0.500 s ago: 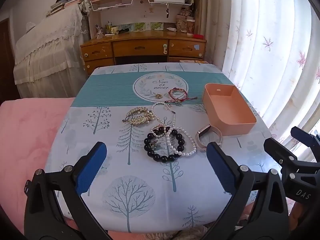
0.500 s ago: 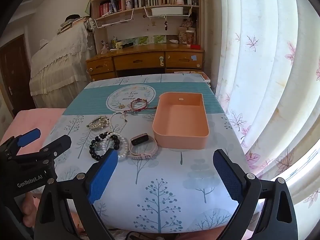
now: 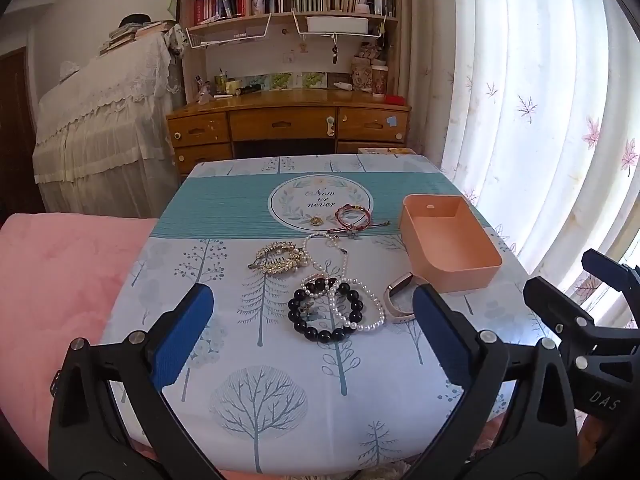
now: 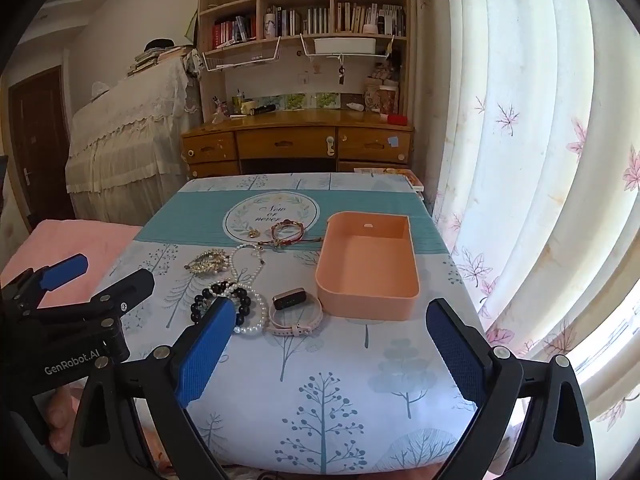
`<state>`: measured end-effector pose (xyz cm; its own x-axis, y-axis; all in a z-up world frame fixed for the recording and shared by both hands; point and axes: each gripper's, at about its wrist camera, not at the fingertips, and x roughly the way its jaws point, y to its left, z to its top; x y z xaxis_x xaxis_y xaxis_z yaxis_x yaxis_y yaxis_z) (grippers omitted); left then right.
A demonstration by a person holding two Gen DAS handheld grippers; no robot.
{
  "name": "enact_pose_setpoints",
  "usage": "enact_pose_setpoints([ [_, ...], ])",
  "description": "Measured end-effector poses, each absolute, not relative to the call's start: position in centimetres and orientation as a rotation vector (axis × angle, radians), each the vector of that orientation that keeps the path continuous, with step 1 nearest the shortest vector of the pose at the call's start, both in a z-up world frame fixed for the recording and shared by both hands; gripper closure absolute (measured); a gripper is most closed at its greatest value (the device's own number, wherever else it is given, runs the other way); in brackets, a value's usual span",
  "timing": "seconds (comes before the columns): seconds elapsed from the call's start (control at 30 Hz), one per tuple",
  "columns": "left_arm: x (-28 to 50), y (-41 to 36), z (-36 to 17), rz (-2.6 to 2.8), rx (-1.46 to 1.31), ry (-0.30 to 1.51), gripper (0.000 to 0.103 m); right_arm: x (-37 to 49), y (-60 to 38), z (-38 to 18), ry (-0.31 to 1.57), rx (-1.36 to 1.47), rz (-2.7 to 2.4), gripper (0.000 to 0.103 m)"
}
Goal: Organize jewelry
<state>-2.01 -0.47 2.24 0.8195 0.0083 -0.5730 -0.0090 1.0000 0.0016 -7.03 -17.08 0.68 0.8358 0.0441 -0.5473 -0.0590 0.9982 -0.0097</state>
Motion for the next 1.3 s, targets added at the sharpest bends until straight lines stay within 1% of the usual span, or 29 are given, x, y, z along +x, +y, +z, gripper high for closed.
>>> enact_pose_setpoints([
  [0.57, -2.5, -0.4, 1.9, 0.044, 0.004, 0.593, 0.004, -7.2, -17.0, 0.9, 0.581, -0.013, 0.105, 0.005],
  [0.97, -1.0, 0.1, 0.8, 0.069, 0.001, 0.627, 0.004, -4.7, -17.3, -0.8, 0.615, 0.016, 0.110, 0.006],
  [1.3, 0.4, 0.5, -0.2, 0.080, -0.003, 0.660, 0.004, -4.2, -17.0, -1.2, 0.592, 0.015, 0.119, 0.006],
])
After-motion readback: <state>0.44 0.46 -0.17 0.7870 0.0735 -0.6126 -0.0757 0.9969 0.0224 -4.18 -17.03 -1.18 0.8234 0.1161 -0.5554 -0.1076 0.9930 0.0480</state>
